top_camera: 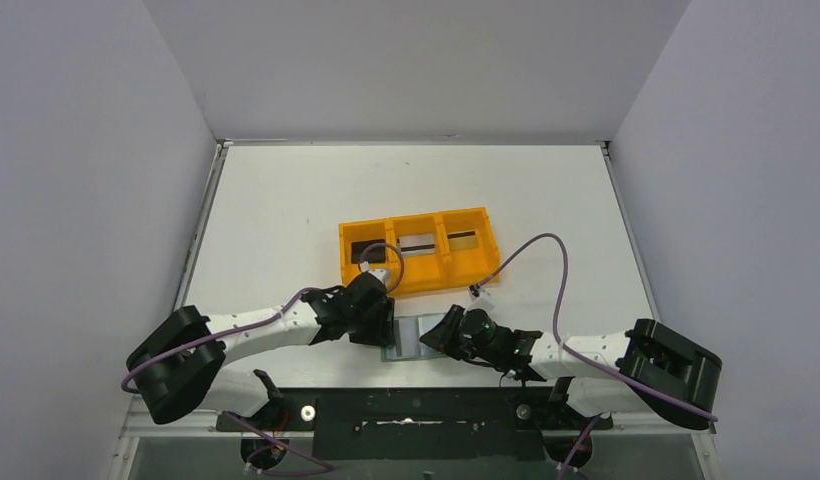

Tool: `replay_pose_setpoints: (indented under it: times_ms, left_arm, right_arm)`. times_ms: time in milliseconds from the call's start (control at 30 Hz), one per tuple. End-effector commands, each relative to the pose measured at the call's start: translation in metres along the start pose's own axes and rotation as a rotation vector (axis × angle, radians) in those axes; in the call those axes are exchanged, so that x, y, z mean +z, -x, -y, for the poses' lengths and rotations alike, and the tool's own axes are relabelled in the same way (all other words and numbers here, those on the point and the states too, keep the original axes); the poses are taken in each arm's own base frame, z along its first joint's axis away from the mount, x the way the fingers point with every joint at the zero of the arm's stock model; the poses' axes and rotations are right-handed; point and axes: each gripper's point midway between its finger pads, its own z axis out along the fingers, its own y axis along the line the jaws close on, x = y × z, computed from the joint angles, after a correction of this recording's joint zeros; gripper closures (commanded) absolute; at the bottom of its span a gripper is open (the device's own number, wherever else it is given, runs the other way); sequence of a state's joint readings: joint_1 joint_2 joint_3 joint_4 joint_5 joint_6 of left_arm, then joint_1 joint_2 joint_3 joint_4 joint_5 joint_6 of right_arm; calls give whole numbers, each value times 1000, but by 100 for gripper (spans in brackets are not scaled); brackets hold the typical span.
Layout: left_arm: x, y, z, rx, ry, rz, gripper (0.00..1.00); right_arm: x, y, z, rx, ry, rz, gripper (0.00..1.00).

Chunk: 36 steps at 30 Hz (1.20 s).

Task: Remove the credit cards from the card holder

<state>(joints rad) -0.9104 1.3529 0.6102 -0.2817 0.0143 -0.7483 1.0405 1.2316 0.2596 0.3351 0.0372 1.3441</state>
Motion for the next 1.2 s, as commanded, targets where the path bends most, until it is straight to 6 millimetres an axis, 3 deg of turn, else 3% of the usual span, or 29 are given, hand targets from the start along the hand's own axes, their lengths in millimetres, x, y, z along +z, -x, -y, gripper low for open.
replay_pose_setpoints:
  times_ms: [0, 100, 200, 567, 833, 1000, 1167]
  left_arm:
    - [-18, 21, 16, 51, -28, 50, 51]
    - [-27, 42, 32, 58, -28, 78, 48]
    - [-24, 45, 37, 50, -11, 51, 48]
    - [1, 13, 26, -7, 139, -59, 51]
    - [13, 0, 15, 3, 227, -81, 46]
    - [14, 0, 25, -3, 187, -67, 47]
    - [20, -8, 31, -24, 127, -80, 62]
  right_arm:
    - [2, 13, -10, -7, -8, 48, 76]
    - [2, 13, -9, -23, -26, 45, 75]
    - [2, 12, -8, -25, -31, 44, 75]
    - [1, 14, -7, -22, -32, 52, 73]
    - [3, 12, -12, -35, -14, 40, 67]
    - [7, 9, -11, -38, -20, 27, 67]
    - [11, 6, -13, -44, -18, 7, 67]
